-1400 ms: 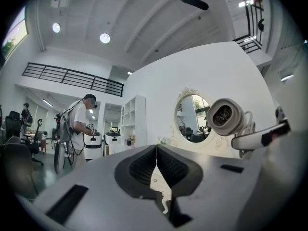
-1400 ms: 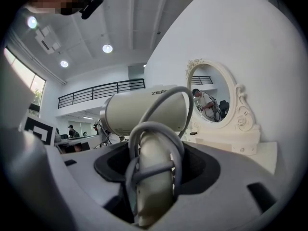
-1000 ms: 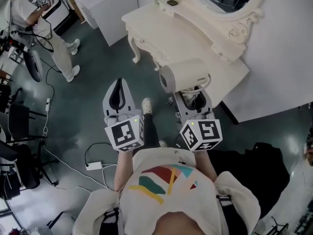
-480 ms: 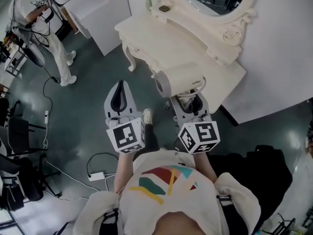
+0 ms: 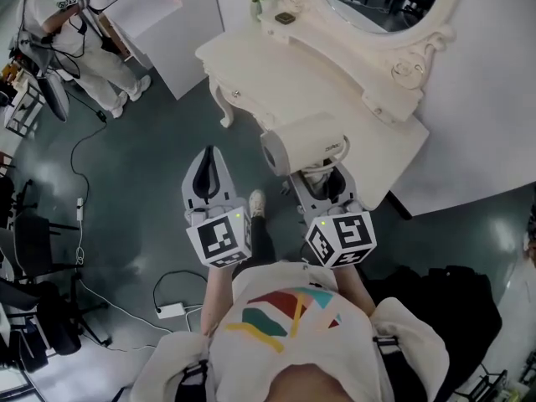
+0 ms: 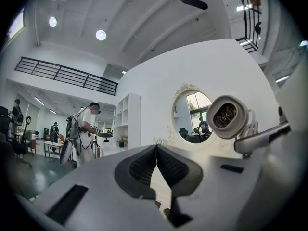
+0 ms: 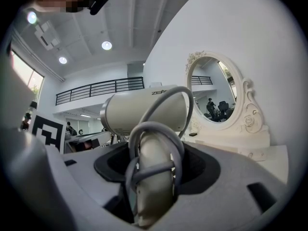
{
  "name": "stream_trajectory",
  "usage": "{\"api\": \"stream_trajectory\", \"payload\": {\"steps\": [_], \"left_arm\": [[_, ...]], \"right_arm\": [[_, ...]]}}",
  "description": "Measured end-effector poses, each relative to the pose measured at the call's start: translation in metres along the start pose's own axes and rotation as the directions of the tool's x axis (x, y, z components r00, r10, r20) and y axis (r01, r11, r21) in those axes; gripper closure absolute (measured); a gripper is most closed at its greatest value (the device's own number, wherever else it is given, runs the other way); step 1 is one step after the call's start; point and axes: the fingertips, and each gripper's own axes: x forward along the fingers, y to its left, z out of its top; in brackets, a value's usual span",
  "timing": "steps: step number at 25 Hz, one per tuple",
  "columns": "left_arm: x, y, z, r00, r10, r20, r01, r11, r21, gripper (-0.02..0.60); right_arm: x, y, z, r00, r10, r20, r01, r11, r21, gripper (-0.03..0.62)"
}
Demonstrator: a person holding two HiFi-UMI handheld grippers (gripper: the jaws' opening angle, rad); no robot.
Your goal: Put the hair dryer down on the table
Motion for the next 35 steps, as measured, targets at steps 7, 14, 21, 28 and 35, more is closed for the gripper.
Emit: {"api": "stream_trajectory", "payload": {"steps": [7, 14, 21, 28, 35], "left_arm": [[0.063, 0.011, -0.013, 0.999, -0.028, -0.016, 0.027, 0.999, -0.017, 0.577], [0.127, 0.044, -0.009, 1.000, -0.019, 0.008, 0.020, 1.000, -0.014, 0.577], [0.203, 0.073, -0.015, 0.999, -0.036, -0.004, 0.036, 0.999, -0.023, 0.577], [0.268, 0.103, -0.008, 0.998, -0.045, 0.036, 0.045, 0.999, 0.009, 0.577], [0.296, 0.100, -0.024, 0.998, -0.064, -0.007, 0.064, 0.998, -0.002, 0.577]], "right_arm": [[0.059, -0.018, 0.007, 1.000, -0.025, -0.006, 0.025, 1.000, -0.008, 0.336], [0.131, -0.022, 0.027, 1.000, -0.028, 0.010, 0.028, 0.999, -0.017, 0.336], [0.210, -0.027, 0.035, 0.999, -0.037, 0.004, 0.037, 0.999, -0.033, 0.336], [0.273, -0.038, 0.046, 0.997, -0.073, 0.026, 0.074, 0.997, -0.039, 0.336], [0.295, -0.059, 0.040, 0.995, -0.101, 0.005, 0.101, 0.995, -0.004, 0.336]]}}
